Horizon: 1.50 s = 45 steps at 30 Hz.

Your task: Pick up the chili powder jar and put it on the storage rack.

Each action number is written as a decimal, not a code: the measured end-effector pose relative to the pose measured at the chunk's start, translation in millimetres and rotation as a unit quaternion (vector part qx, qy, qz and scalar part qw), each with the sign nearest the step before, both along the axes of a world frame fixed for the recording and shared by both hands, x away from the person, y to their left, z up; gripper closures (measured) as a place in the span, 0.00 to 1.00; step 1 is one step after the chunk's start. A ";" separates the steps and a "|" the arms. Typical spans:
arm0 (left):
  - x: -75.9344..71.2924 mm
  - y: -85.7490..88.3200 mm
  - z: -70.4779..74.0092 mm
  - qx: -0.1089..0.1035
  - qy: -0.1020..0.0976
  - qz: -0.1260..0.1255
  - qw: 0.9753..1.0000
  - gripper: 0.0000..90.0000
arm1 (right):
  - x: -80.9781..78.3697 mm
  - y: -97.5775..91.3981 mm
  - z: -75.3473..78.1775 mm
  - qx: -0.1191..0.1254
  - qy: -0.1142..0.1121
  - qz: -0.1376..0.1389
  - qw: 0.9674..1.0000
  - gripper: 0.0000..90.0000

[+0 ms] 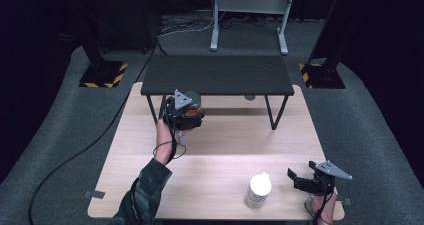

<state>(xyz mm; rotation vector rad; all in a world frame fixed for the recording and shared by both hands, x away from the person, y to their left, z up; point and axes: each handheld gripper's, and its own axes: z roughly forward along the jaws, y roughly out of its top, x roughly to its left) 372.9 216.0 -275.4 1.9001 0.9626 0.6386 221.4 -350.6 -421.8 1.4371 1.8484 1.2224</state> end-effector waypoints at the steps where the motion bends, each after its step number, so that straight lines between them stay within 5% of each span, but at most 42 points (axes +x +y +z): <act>1: 0.9 -0.7 1.5 0.001 -0.001 -0.001 1.000 0.35 | 0.0 0.0 0.0 0.000 0.000 0.000 1.000 0.02; 45: 31.6 -13.1 34.4 0.011 0.007 -0.019 1.000 0.35 | 0.5 -0.9 0.0 0.002 0.001 0.001 1.000 0.02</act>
